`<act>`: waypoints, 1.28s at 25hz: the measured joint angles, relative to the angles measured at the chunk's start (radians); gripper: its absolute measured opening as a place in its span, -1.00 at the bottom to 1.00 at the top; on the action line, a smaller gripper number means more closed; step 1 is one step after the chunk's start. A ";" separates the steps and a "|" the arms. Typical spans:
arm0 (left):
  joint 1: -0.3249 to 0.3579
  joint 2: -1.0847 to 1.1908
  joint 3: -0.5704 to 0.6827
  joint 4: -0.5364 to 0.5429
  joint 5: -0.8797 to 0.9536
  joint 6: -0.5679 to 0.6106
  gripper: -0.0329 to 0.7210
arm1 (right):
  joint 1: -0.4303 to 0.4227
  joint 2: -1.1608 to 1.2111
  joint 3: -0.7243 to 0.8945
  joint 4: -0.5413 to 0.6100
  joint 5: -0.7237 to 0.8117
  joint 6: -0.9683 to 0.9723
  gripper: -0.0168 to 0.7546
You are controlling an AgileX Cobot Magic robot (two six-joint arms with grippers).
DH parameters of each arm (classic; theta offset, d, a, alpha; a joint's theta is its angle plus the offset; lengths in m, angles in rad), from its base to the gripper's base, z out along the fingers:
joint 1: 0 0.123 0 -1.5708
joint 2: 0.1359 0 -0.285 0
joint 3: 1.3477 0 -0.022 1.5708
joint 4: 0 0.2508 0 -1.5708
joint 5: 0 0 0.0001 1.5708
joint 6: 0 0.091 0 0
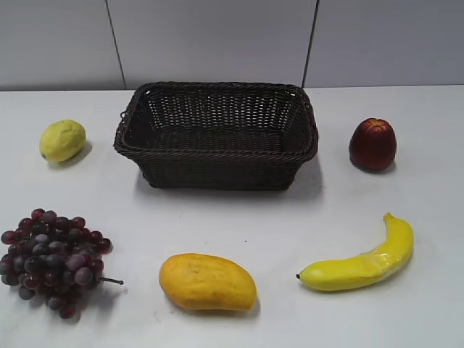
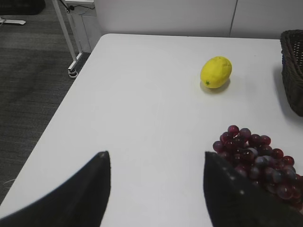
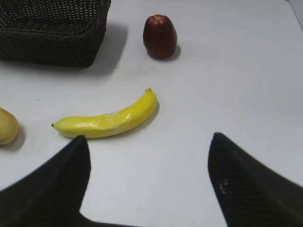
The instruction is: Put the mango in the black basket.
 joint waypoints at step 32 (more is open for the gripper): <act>0.000 0.085 -0.077 0.047 -0.321 0.000 0.34 | 0.000 0.000 0.000 0.000 0.000 0.000 0.57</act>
